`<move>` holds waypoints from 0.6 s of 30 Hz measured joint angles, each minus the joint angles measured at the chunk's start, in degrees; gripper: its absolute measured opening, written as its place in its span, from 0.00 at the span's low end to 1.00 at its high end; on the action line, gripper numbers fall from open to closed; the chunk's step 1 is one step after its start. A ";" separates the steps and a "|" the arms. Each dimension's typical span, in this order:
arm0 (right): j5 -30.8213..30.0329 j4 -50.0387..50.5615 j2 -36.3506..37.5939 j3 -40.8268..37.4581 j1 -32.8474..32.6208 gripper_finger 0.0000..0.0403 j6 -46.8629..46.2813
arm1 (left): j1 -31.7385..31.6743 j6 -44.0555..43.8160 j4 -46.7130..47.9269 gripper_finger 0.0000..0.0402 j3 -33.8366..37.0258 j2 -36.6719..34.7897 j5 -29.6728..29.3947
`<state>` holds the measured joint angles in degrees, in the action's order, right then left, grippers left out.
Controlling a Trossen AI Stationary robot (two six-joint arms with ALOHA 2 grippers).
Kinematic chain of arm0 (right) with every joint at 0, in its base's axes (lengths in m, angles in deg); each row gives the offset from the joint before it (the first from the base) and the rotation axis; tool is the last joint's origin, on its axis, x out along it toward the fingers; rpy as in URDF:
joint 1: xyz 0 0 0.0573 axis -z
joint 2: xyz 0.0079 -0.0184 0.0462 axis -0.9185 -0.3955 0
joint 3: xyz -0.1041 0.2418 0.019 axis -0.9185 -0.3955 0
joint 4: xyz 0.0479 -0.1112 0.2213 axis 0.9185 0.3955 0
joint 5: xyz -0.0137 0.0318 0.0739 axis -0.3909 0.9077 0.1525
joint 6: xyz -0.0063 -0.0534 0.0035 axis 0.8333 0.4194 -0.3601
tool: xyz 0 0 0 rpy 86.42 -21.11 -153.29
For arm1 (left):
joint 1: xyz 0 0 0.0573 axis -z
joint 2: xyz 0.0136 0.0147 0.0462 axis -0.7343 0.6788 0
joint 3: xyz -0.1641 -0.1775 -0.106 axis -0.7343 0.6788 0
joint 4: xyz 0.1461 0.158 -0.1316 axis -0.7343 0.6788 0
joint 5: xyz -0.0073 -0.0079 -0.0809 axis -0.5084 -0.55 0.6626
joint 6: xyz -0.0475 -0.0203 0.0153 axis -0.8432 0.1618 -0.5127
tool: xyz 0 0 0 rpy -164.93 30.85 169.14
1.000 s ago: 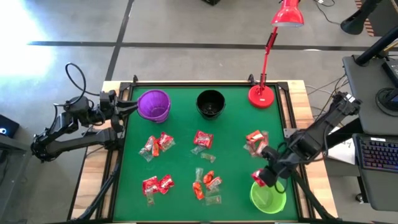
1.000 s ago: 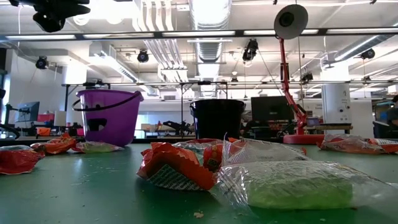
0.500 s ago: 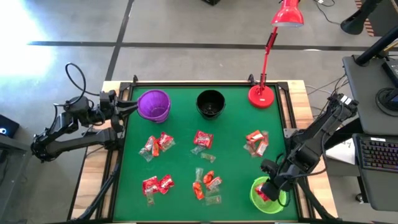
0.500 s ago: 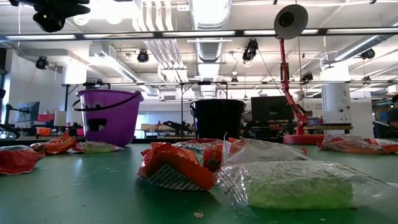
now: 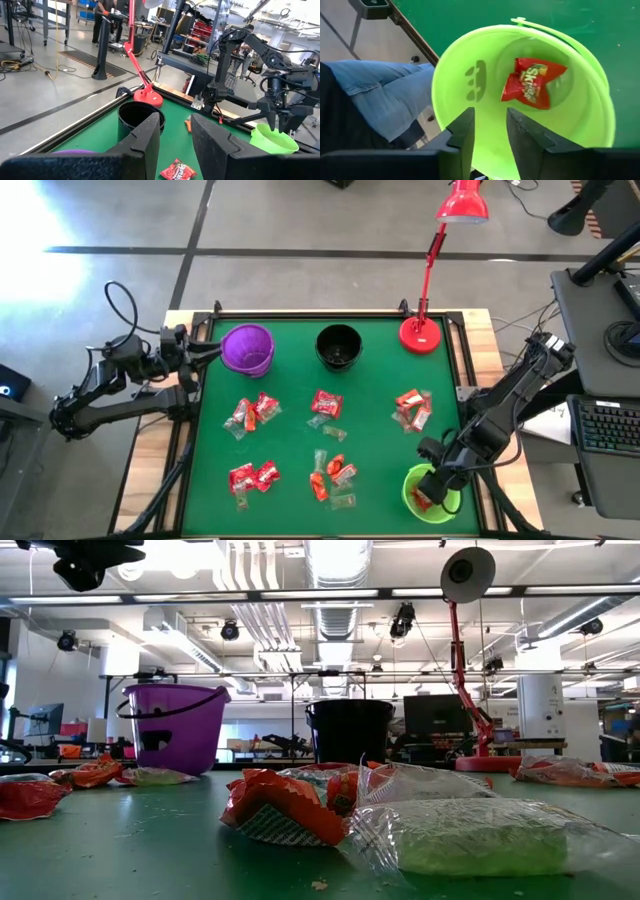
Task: Sort candy
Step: Put the orange chocolate into the black bucket
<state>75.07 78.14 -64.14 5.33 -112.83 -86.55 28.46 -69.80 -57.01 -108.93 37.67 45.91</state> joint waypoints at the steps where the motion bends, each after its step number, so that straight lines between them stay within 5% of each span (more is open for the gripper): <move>1: -0.11 0.54 0.05 0.00 0.00 0.29 0.00 | 0.00 0.30 0.00 0.24 0.00 0.00 0.00; 10: -8.77 3.61 0.24 0.00 0.04 0.35 0.00 | 0.00 -0.07 -1.12 0.34 0.00 0.00 2.73; 18: -28.95 5.03 0.59 0.00 3.34 0.34 3.55 | 0.01 -5.79 -1.07 0.42 0.00 0.28 3.79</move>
<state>46.12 83.17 -63.55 5.33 -109.49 -82.99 28.48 -75.59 -58.09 -108.93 37.95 49.71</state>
